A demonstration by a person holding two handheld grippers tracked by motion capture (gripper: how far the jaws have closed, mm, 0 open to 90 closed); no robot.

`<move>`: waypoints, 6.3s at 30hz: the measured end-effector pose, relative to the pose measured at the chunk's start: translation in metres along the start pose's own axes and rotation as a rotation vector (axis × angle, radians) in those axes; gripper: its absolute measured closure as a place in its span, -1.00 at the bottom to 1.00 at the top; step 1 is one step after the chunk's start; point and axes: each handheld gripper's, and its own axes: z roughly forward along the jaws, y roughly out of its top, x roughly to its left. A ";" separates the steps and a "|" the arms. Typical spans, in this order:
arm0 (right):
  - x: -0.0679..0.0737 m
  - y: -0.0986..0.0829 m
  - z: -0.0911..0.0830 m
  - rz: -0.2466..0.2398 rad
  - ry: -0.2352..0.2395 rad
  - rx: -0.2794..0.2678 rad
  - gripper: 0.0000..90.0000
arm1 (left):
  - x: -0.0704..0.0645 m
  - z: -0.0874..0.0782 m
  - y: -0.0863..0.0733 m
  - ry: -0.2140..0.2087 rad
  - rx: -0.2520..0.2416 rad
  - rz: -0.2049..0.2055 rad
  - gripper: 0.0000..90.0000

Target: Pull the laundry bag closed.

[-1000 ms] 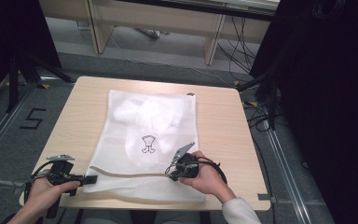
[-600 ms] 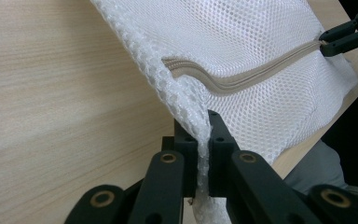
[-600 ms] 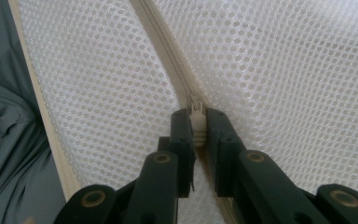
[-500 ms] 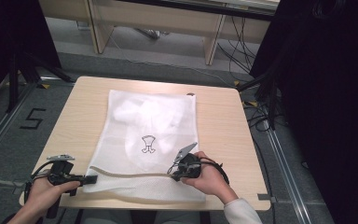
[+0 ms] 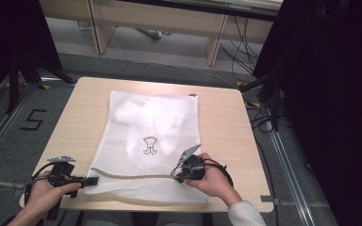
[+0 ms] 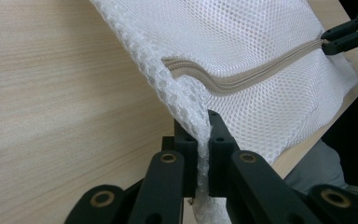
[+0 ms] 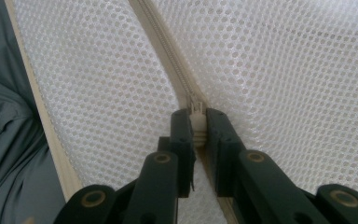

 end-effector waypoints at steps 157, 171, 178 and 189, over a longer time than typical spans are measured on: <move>-0.038 -0.066 -0.040 0.154 -0.011 0.016 0.84 | 0.000 0.001 0.000 -0.014 -0.010 -0.024 0.90; -0.034 -0.066 -0.033 0.161 -0.024 0.031 0.70 | -0.001 0.007 -0.002 0.039 0.039 0.035 0.80; -0.036 -0.073 -0.041 0.224 -0.051 -0.117 0.43 | 0.002 0.004 -0.002 0.084 0.021 0.049 0.42; -0.043 -0.080 -0.052 0.378 -0.289 -0.321 0.32 | 0.010 -0.019 0.001 0.234 -0.200 0.046 -0.23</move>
